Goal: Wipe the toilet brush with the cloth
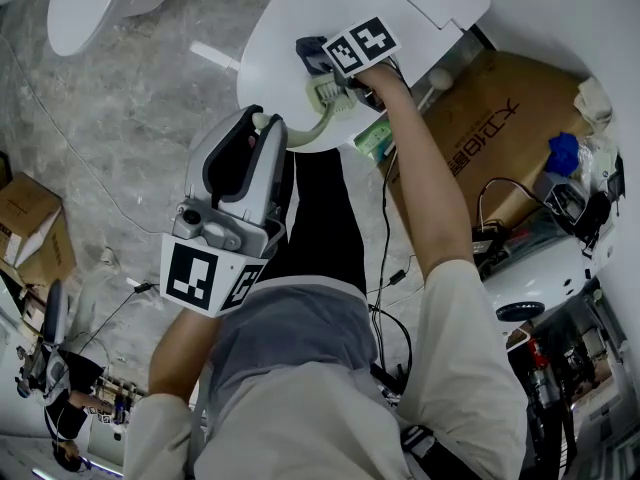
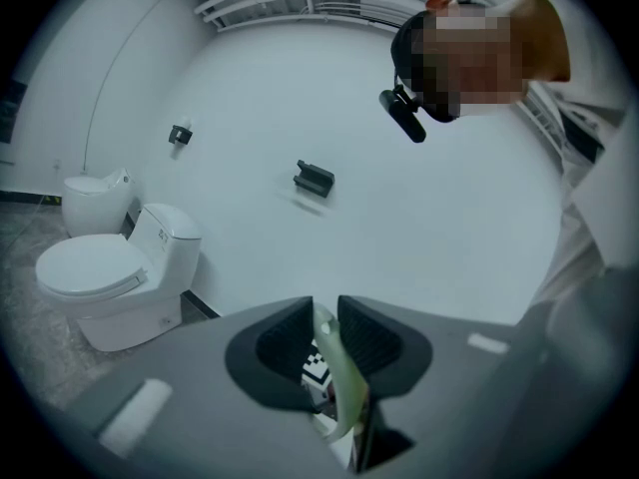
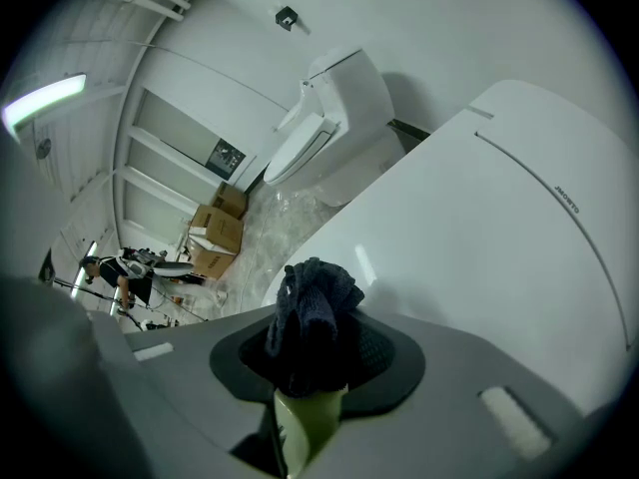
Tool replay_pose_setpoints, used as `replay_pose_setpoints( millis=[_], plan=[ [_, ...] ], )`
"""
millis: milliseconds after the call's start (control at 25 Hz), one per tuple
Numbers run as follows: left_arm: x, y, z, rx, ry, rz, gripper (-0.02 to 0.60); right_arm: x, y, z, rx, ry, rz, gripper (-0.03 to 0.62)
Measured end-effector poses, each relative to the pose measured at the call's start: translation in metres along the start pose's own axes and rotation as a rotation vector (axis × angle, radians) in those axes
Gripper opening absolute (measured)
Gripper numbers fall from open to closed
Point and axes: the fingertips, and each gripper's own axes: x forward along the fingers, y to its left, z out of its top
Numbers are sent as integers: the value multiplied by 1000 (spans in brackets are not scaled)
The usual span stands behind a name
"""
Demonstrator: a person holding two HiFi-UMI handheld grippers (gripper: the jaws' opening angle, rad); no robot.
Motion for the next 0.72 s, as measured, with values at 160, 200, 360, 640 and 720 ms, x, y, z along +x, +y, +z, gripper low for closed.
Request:
replay_pose_setpoints(
  millis=[160, 200, 360, 640, 720],
  plan=[
    [3, -1, 0, 2, -8, 7, 0, 0, -8, -4, 19, -8, -5, 109],
    [4, -1, 0, 5, -10, 9, 0, 0, -10, -4, 26, -15, -5, 109],
    [5, -5, 0, 12, -12, 7, 0, -1, -16, -5, 59, -48, -9, 109],
    [8, -10, -2, 8, -17, 16, 0, -8, -32, -12, 71, -94, -64, 109],
    [9, -11, -2, 8, -20, 14, 0, -12, -36, -13, 108, -118, -61, 109]
  ],
)
